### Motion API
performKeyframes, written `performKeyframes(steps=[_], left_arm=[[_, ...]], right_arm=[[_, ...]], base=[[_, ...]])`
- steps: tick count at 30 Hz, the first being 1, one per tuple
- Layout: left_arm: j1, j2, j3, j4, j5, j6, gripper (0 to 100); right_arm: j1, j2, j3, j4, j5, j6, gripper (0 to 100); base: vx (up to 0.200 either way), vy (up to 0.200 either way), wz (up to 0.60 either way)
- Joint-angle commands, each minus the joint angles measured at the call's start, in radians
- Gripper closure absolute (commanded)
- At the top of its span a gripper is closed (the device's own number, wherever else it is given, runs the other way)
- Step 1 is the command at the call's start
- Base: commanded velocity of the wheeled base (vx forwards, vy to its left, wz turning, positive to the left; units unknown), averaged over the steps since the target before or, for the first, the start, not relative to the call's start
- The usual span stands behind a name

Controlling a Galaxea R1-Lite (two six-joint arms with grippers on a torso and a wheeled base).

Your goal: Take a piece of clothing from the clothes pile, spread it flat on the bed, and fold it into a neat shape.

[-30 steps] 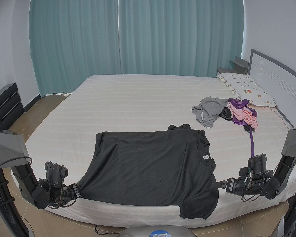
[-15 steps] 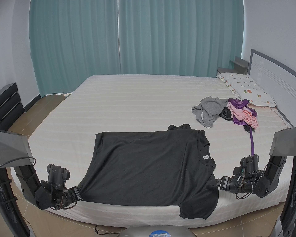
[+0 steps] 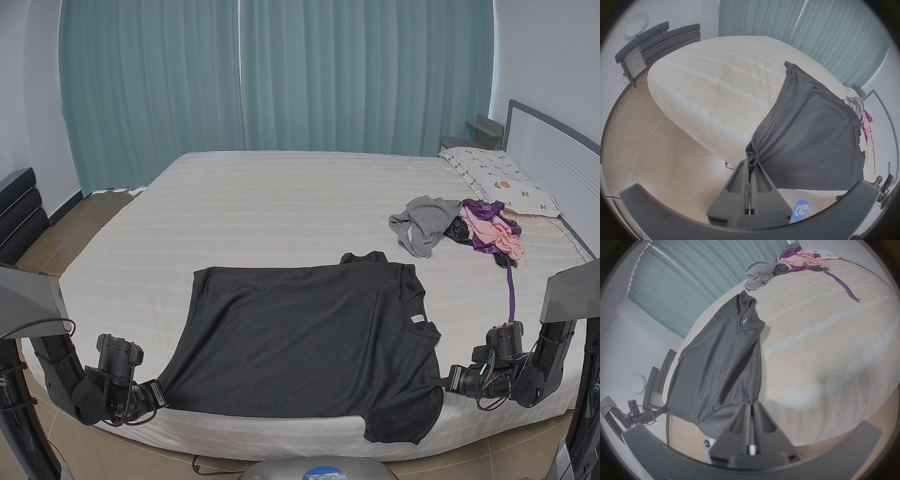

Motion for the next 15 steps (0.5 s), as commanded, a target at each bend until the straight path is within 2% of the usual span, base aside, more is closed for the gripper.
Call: performKeyframes(steps=[1, 8, 15], left_arm=[[0.000, 0.025, 0.000, -0.002, 0.000, 0.000, 100], [0.000, 0.042, 0.000, -0.002, 0.000, 0.001, 100], [-0.016, 0.056, 0.001, -0.001, 0.002, 0.001, 100]], right_arm=[[-0.028, -0.050, 0.043, 0.009, -0.001, -0.012, 100], [-0.081, -0.094, 0.147, 0.000, 0.001, -0.127, 100], [-0.076, -0.127, 0.245, 0.000, 0.009, -0.212, 100]], base=[[0.000, 0.000, 0.00], [0.000, 0.000, 0.00], [0.000, 0.000, 0.00]])
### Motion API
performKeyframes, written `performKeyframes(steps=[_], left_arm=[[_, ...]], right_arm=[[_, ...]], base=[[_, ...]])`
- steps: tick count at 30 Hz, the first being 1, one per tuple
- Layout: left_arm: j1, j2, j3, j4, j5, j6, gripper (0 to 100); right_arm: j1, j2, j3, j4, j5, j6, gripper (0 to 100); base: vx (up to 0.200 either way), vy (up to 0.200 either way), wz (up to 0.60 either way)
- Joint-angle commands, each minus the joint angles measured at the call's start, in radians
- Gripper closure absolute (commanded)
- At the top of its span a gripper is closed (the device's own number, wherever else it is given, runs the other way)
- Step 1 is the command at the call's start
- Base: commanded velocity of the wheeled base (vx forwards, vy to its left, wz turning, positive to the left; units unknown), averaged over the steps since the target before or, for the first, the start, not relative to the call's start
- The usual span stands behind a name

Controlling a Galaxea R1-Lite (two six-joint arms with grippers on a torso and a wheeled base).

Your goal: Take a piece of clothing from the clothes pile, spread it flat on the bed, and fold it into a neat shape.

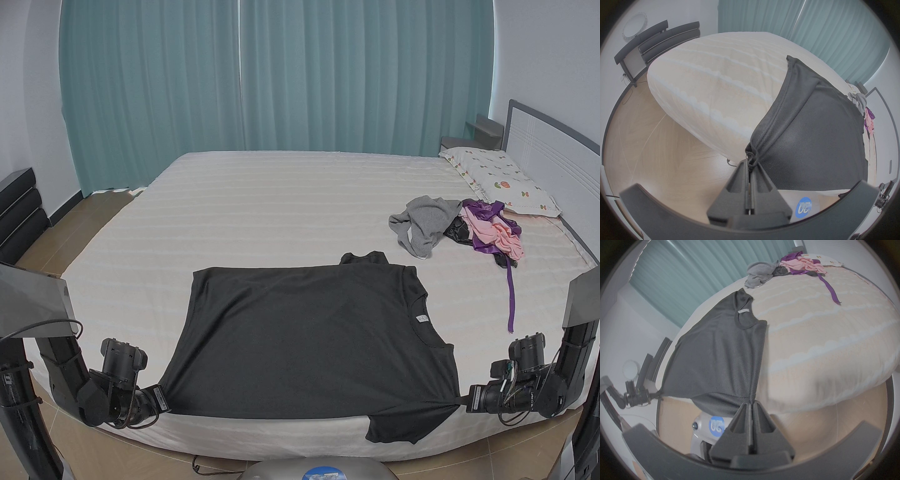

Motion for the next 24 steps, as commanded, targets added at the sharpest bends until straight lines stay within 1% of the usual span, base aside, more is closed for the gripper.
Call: performKeyframes(steps=[1, 3, 7, 12, 13, 16, 17, 24], left_arm=[[-0.010, 0.018, 0.001, 0.001, 0.002, 0.000, 100], [-0.010, 0.020, 0.001, 0.002, 0.002, 0.000, 100], [-0.010, 0.028, 0.003, 0.004, 0.005, 0.019, 100], [-0.010, 0.024, 0.021, -0.002, 0.005, 0.032, 100], [-0.010, 0.024, 0.021, -0.001, 0.005, 0.032, 0], [-0.010, 0.024, 0.021, 0.001, 0.005, 0.032, 0], [-0.010, 0.024, 0.021, 0.001, 0.005, 0.032, 0], [-0.009, -0.003, 0.009, -0.004, 0.002, 0.026, 0]], right_arm=[[0.001, -0.021, 0.066, -0.002, 0.004, -0.044, 100], [-0.009, -0.012, 0.073, -0.005, 0.005, -0.064, 100], [-0.034, -0.003, 0.063, -0.021, 0.005, -0.068, 100], [-0.031, 0.019, 0.070, -0.071, 0.004, -0.070, 100], [-0.028, 0.020, 0.072, -0.075, 0.004, -0.073, 100], [-0.025, 0.020, 0.072, -0.075, 0.004, -0.081, 100], [-0.025, 0.019, 0.066, -0.077, 0.004, -0.081, 0], [-0.049, -0.029, -0.009, -0.077, -0.002, -0.056, 0]], base=[[0.000, 0.000, 0.00], [0.000, 0.000, 0.00], [0.000, 0.000, 0.00], [0.000, 0.000, 0.00], [0.000, 0.000, 0.00], [0.000, 0.000, 0.00], [0.000, 0.000, 0.00], [0.000, 0.000, 0.00]])
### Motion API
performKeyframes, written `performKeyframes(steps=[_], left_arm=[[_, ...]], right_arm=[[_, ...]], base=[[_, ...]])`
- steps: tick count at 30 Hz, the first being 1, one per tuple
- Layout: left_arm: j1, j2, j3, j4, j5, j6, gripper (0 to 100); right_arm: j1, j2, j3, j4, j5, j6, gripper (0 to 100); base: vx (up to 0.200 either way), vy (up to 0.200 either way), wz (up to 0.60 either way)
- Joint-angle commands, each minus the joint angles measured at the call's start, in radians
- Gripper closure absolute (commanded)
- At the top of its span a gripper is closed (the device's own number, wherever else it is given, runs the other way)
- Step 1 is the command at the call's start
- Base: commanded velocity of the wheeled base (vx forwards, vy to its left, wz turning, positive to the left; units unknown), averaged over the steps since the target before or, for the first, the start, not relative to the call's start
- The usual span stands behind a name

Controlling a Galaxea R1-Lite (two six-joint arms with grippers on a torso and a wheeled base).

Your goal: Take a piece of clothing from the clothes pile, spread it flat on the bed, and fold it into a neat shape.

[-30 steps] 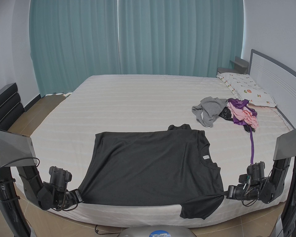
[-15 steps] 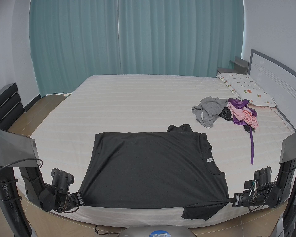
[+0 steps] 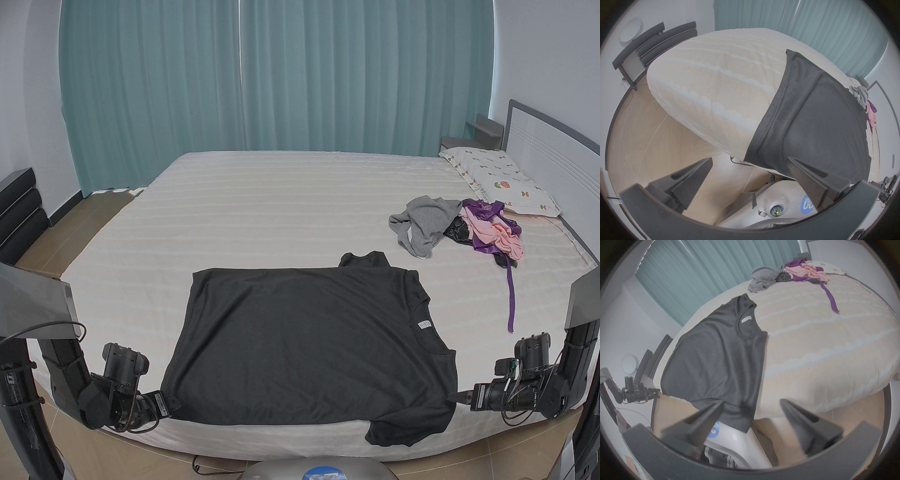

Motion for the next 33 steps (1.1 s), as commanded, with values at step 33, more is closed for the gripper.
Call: performKeyframes(steps=[33], left_arm=[[-0.011, -0.052, -0.100, -0.005, -0.117, -0.199, 0]], right_arm=[[0.041, -0.238, -0.013, -0.002, -0.097, 0.539, 0]], base=[[0.000, 0.073, 0.00]])
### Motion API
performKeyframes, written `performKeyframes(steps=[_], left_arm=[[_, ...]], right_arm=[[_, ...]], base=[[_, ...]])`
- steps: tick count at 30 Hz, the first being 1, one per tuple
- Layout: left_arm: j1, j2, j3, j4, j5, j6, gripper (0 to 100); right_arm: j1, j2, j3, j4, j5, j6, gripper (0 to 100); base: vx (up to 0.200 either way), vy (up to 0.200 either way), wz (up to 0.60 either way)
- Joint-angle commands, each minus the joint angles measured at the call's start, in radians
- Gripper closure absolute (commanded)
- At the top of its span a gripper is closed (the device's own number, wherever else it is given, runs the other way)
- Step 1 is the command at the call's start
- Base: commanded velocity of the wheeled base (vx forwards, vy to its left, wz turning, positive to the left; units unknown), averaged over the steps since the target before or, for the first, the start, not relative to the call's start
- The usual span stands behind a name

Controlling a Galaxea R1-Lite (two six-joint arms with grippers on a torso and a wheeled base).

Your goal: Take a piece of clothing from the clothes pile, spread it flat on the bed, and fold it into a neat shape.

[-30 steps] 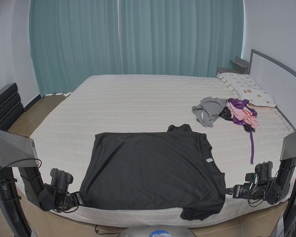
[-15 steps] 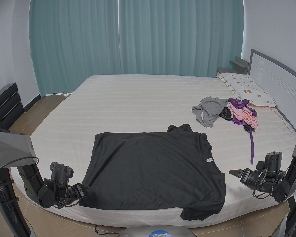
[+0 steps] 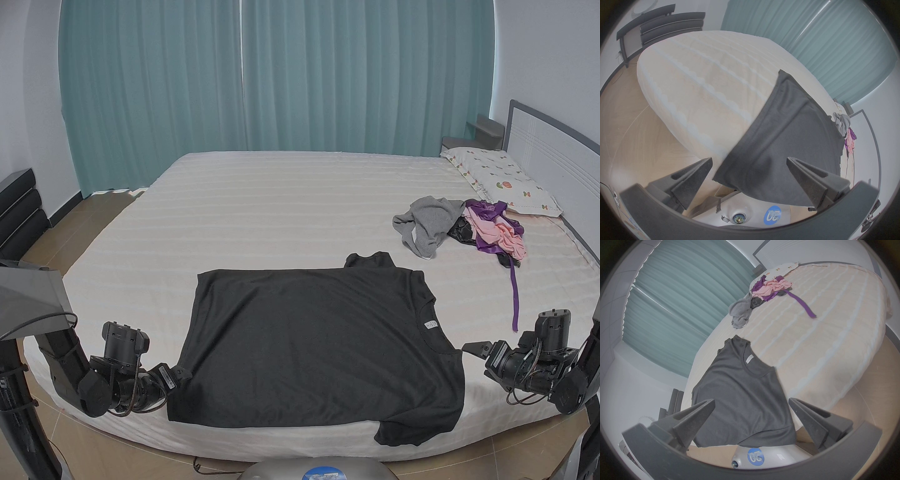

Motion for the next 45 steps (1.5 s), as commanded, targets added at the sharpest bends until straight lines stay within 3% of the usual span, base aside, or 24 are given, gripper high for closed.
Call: performKeyframes(steps=[1, 9, 14, 23, 35, 45], left_arm=[[-0.001, 0.008, -0.004, -0.002, 0.000, -0.003, 0], [-0.015, -0.001, -0.001, -0.004, 0.003, -0.007, 0], [-0.047, -0.006, -0.028, -0.004, 0.015, -0.127, 0], [-0.055, -0.003, -0.039, -0.004, 0.012, -0.128, 0], [-0.061, -0.006, -0.036, -0.002, 0.009, -0.128, 0], [-0.062, -0.004, -0.064, -0.002, 0.003, -0.138, 0]], right_arm=[[0.012, 0.001, -0.003, -0.001, -0.001, 0.003, 0], [0.012, 0.002, -0.003, -0.002, -0.001, 0.003, 0], [0.013, 0.002, -0.004, -0.002, -0.001, 0.003, 0], [0.013, 0.002, -0.006, -0.002, -0.001, 0.003, 0], [0.025, 0.004, -0.004, -0.002, -0.002, 0.003, 0], [0.027, 0.004, -0.006, -0.002, -0.001, 0.003, 0]], base=[[0.000, 0.000, 0.00], [0.000, 0.000, 0.00], [0.000, 0.000, 0.00], [0.000, 0.000, 0.00], [0.200, 0.000, 0.00], [0.000, 0.000, 0.00]])
